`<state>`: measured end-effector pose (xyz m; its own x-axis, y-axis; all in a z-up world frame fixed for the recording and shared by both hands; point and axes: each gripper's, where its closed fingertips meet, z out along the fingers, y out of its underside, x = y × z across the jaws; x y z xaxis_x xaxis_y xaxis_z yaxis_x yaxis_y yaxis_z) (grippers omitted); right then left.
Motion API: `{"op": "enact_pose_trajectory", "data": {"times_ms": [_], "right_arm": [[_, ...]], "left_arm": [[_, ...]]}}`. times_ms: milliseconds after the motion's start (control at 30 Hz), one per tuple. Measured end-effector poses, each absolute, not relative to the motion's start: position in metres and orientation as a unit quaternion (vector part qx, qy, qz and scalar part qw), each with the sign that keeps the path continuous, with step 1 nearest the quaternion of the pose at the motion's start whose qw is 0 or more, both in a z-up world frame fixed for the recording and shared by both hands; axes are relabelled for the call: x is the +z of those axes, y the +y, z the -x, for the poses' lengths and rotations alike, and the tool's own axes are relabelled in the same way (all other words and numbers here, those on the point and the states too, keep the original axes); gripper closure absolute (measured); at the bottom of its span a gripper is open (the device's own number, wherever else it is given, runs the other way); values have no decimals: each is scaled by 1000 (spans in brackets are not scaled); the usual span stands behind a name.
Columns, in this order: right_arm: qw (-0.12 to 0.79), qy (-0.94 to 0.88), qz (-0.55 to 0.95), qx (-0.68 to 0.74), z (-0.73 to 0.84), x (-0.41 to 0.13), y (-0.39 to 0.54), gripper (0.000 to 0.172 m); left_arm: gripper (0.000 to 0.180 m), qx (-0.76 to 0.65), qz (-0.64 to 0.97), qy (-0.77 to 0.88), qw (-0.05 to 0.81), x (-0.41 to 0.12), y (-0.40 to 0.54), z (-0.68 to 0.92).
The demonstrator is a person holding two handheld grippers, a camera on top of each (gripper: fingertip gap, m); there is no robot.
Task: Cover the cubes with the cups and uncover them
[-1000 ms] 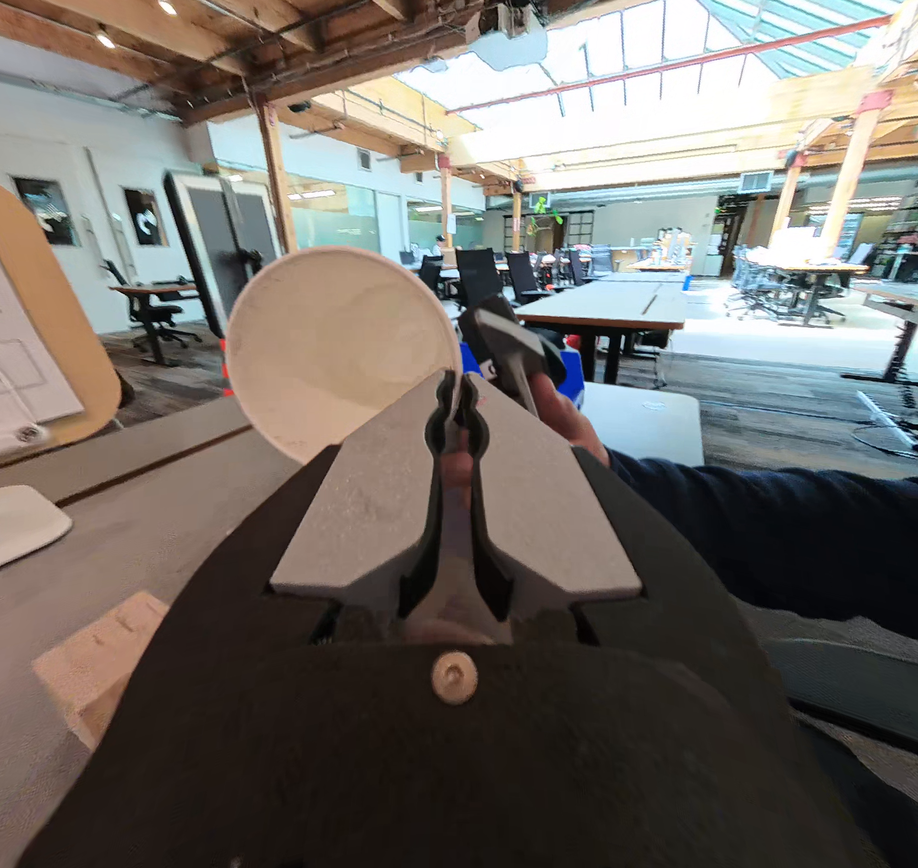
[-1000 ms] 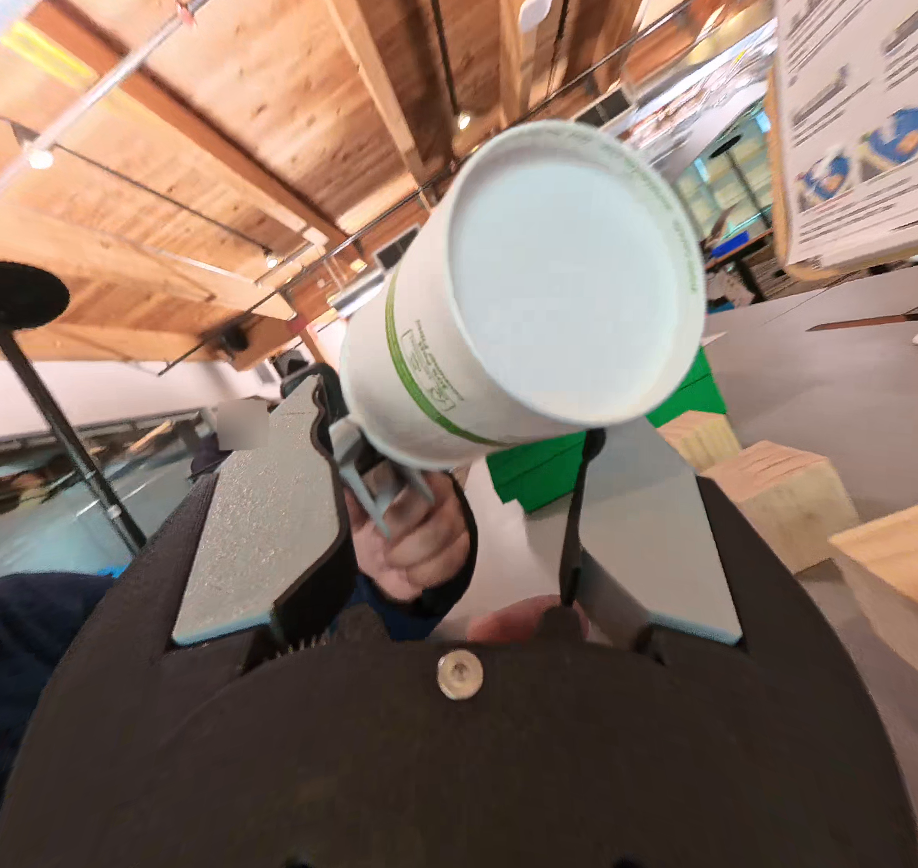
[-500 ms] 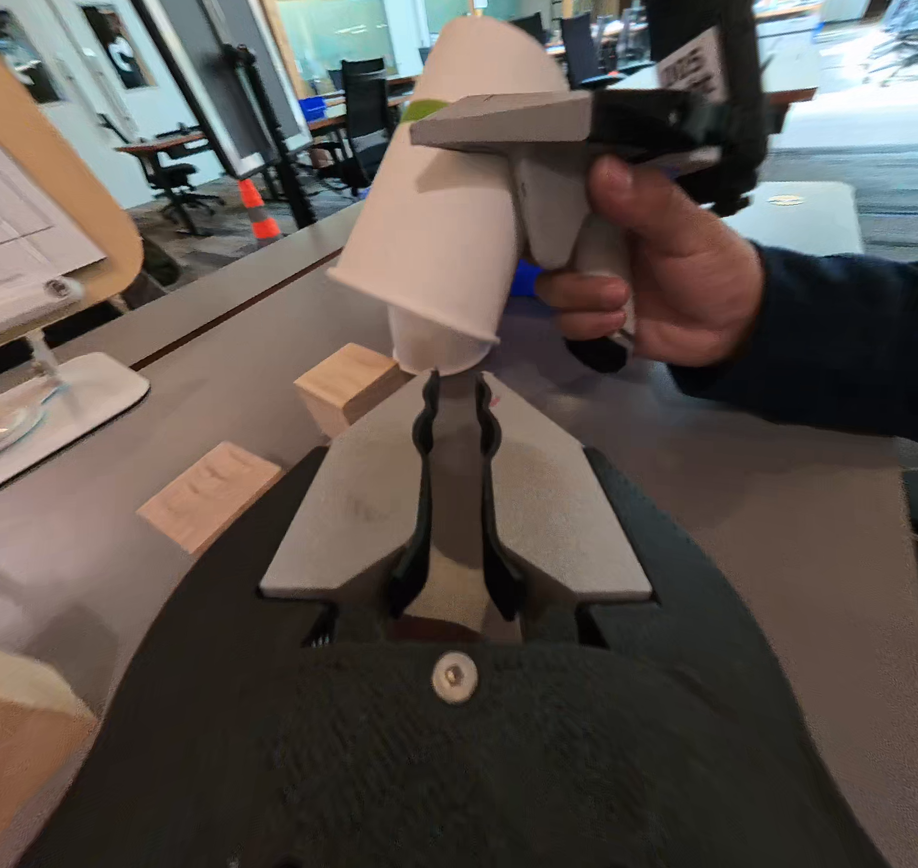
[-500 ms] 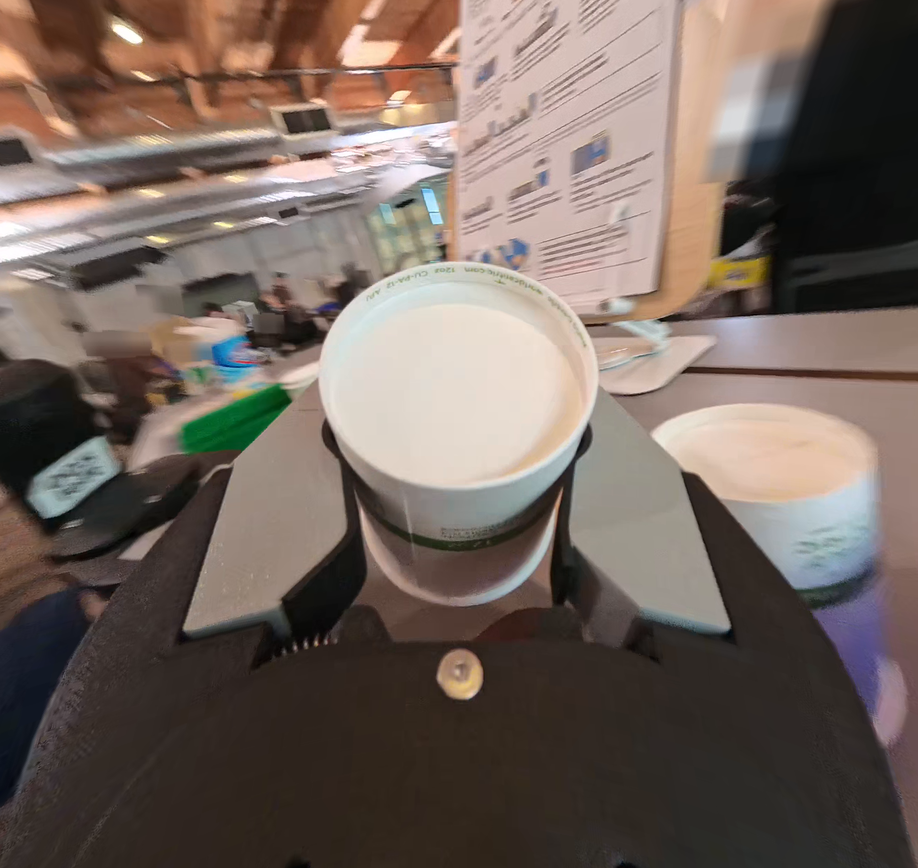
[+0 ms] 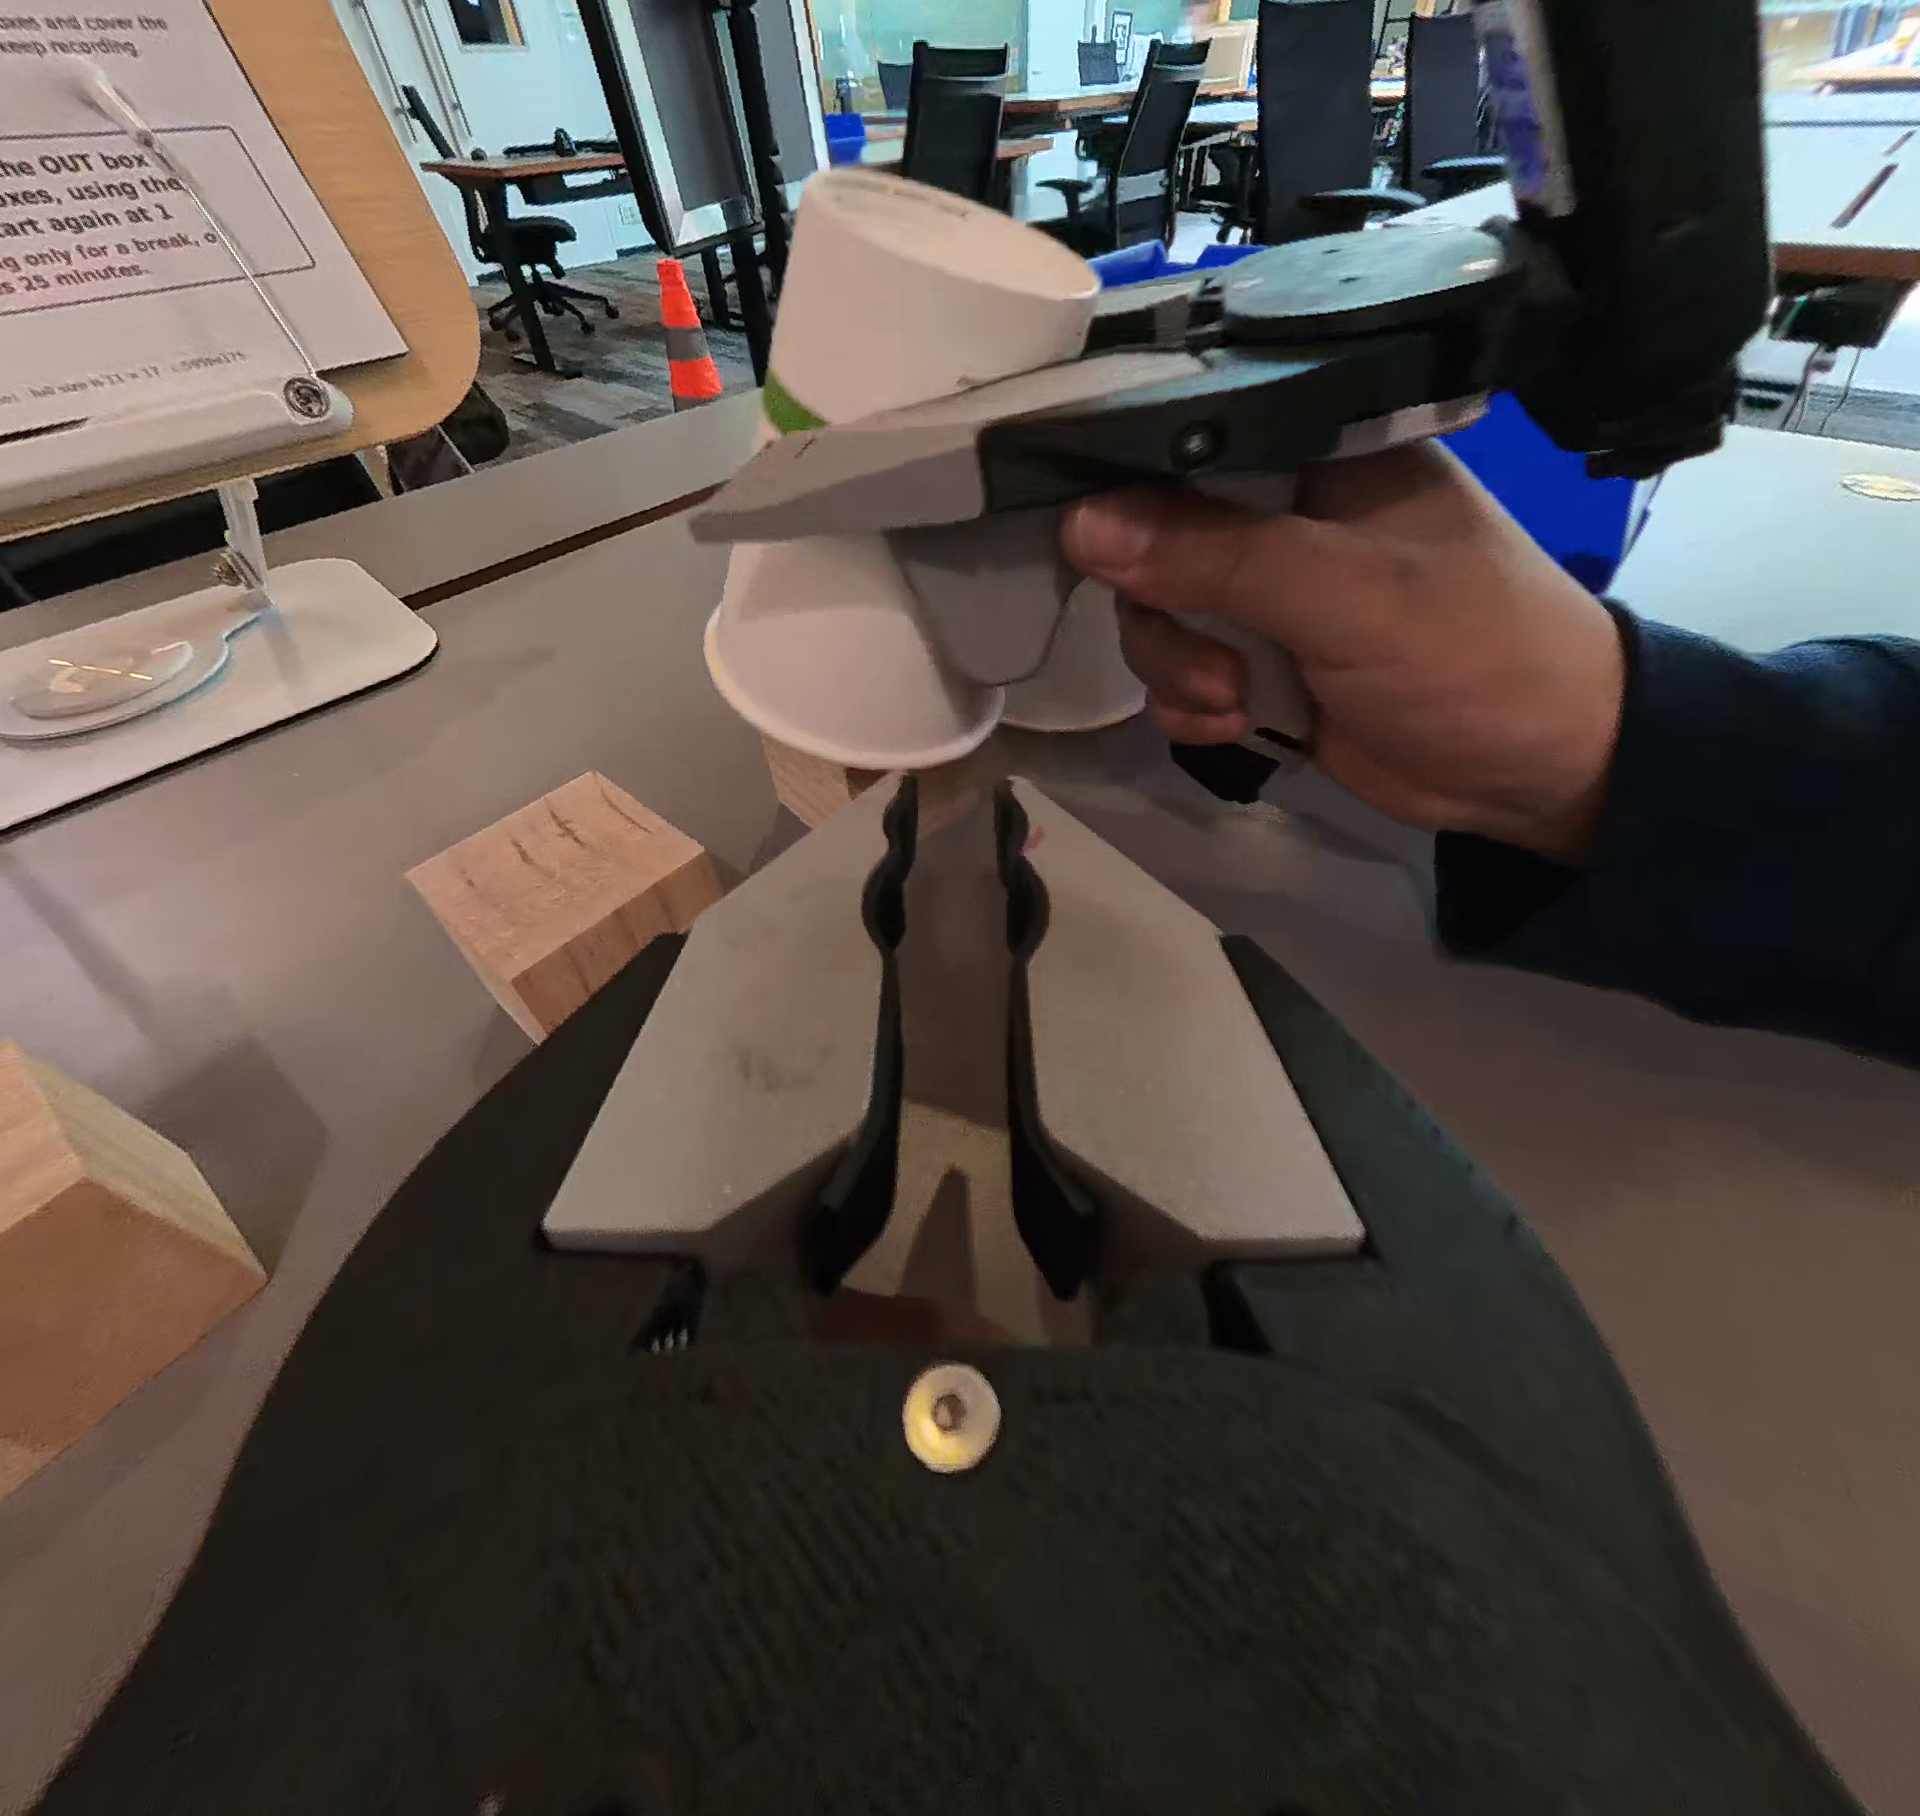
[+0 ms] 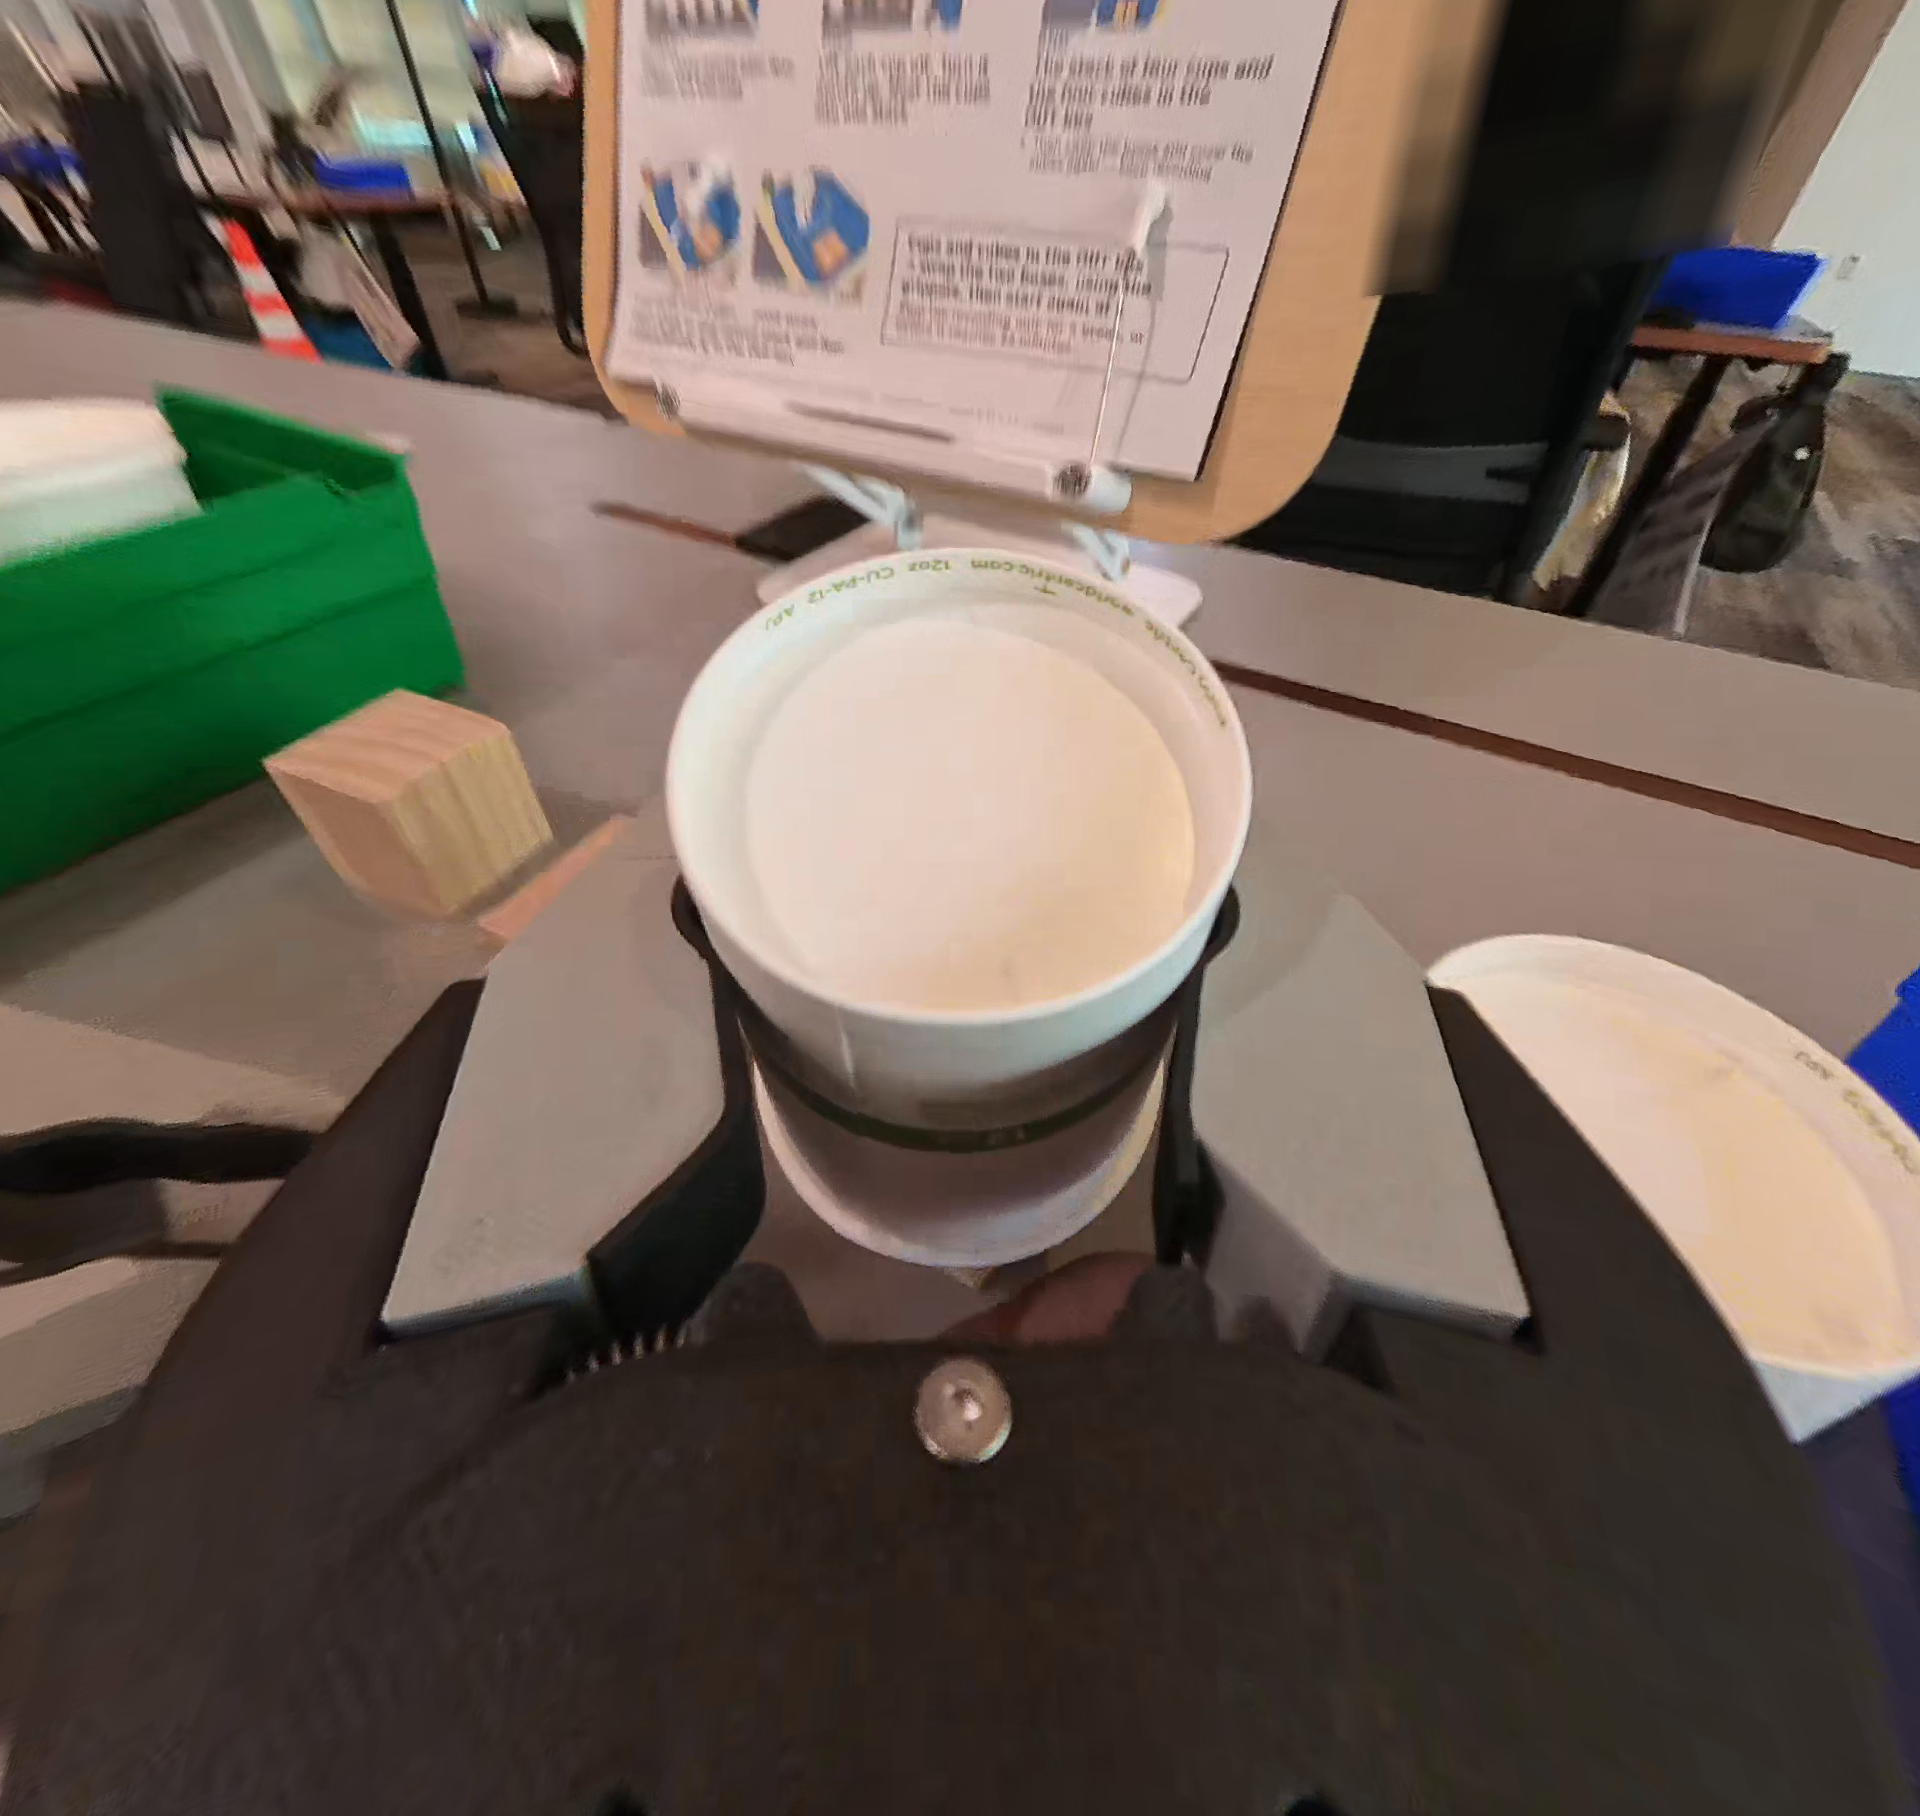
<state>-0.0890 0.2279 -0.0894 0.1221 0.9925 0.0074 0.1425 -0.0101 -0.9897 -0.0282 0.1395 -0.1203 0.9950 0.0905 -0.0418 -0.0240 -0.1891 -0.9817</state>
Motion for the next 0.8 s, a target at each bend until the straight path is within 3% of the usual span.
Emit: {"op": "enact_pose_trajectory", "data": {"times_ms": [400, 800], "right_arm": [[438, -571, 595, 359, 94, -142, 223, 83], [436, -575, 595, 354, 92, -144, 224, 84]], "left_arm": [[166, 70, 778, -24, 624, -124, 139, 33], [166, 58, 778, -47, 624, -125, 137, 40]]}}
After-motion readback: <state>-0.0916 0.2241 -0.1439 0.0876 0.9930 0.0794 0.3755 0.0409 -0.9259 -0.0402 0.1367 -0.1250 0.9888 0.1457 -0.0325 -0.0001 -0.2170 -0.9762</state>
